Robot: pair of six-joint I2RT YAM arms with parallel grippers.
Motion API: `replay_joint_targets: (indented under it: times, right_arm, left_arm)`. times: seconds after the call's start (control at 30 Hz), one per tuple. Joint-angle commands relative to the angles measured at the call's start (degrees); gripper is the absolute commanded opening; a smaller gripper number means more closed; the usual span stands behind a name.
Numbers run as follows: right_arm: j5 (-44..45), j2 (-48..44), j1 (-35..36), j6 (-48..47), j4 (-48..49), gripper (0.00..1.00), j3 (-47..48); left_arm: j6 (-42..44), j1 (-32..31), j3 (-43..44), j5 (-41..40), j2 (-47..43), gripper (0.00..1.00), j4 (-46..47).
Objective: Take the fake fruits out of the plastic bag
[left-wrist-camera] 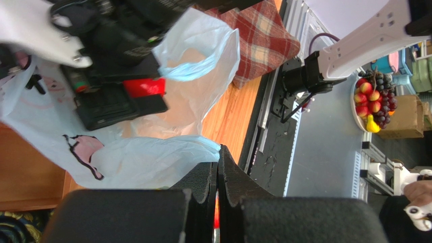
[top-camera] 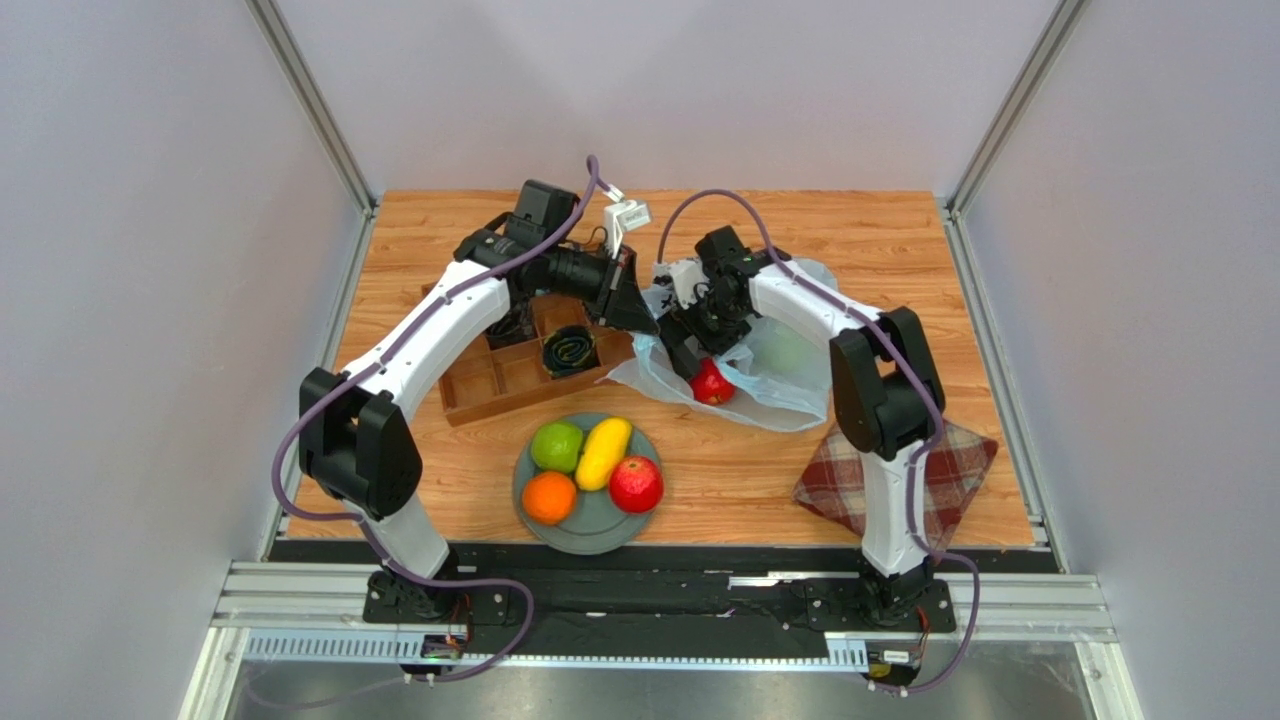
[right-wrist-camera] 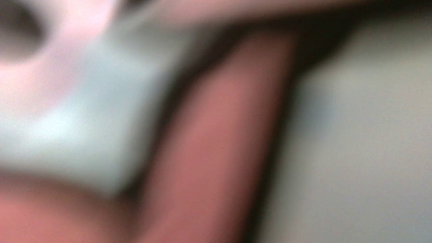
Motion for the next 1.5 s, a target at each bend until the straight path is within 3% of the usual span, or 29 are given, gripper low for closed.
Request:
replay_joint_targets:
  times: [0.0,0.13,0.27,0.5,0.73,1.37,1.4,1.47]
  right_arm:
    - [-7.0,-12.2,-2.2,-4.9,-1.8,1.0,-4.2]
    - [-12.7,-21.7,-3.1,-11.6,-0.7,1.0,-10.7]
    - [-17.1,-24.1,-3.4,-16.8,-1.5,0.98,-13.9]
    - [-22.9,-20.0,-2.7,-18.6,-0.2,0.77,-11.3]
    - [-17.8,-11.7,-2.2,-24.8,-7.2,0.74,-3.7]
    - [-0.8,-9.7,-0.8,-33.9,-7.9,0.91,-9.5]
    - [-0.6,-9.6,-0.8,-34.0,-8.1,0.89,-9.6]
    - [-0.7,-9.9,-0.9,-34.1,-8.7,0.76,-9.5]
  left_arm:
    - [2.0,0.6,0.3,0.3,-0.4,0.0,1.2]
    - [2.0,0.8,-0.1,0.7,-0.5,0.0,1.3]
    - [1.8,0.8,-0.3,1.0,-0.6,0.0,1.5]
    - [1.1,0.8,-0.5,1.3,-0.4,0.0,2.6]
    - [1.8,0.8,-0.7,0.7,-0.6,0.0,1.9]
    - [1.5,0.8,-0.4,0.7,0.2,0.0,2.4]
    - [1.5,0.8,-0.2,0.7,0.3,0.0,2.4]
    - [1.6,0.8,0.0,0.7,0.5,0.0,2.3]
